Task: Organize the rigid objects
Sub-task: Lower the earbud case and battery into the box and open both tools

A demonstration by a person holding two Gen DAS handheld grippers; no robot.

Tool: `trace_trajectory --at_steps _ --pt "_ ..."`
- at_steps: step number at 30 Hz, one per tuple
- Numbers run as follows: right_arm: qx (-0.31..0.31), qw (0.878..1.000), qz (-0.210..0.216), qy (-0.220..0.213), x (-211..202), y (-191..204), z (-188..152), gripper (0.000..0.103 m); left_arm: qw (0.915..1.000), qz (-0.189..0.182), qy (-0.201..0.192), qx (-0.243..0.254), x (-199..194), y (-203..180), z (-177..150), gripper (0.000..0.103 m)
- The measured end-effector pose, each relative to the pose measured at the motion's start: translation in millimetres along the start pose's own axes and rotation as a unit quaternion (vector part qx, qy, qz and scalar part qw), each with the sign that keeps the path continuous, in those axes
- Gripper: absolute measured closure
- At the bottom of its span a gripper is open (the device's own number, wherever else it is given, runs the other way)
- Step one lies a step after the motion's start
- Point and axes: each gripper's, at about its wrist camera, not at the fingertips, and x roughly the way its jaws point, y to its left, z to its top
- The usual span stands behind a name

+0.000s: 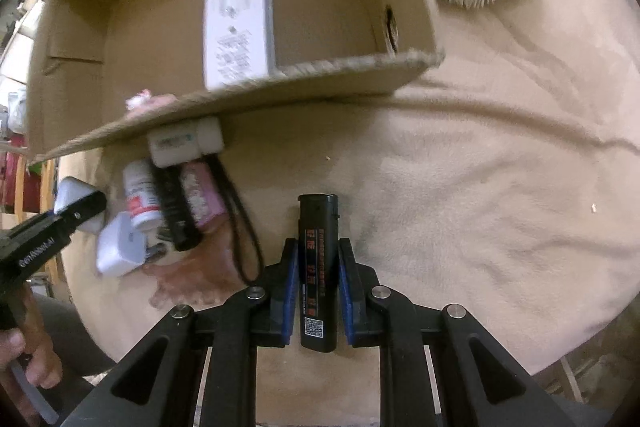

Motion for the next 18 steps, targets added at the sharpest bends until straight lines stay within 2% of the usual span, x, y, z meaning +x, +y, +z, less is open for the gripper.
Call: trace_trajectory --at_steps 3,8,12,14,18 --pt "0.006 1.000 0.021 -0.012 -14.3 -0.6 -8.3 0.083 0.9999 0.003 -0.014 -0.006 -13.6 9.3 -3.6 0.084" --pt "-0.007 0.998 0.045 -0.043 -44.8 5.7 -23.1 0.083 0.9986 -0.019 -0.037 -0.034 -49.0 31.5 -7.7 0.084" --pt "-0.020 0.995 0.069 -0.074 -75.4 9.1 -30.3 0.083 0.9948 -0.027 -0.088 -0.042 -86.2 46.3 -2.4 0.084" --pt "-0.031 0.992 0.075 -0.098 -91.6 6.6 -31.1 0.083 0.9921 -0.027 -0.117 -0.035 -112.9 39.5 2.6 0.084" --pt "-0.049 0.984 0.075 -0.152 -115.2 19.4 -25.8 0.083 0.9863 -0.017 -0.163 -0.015 -141.0 35.3 3.5 0.084"
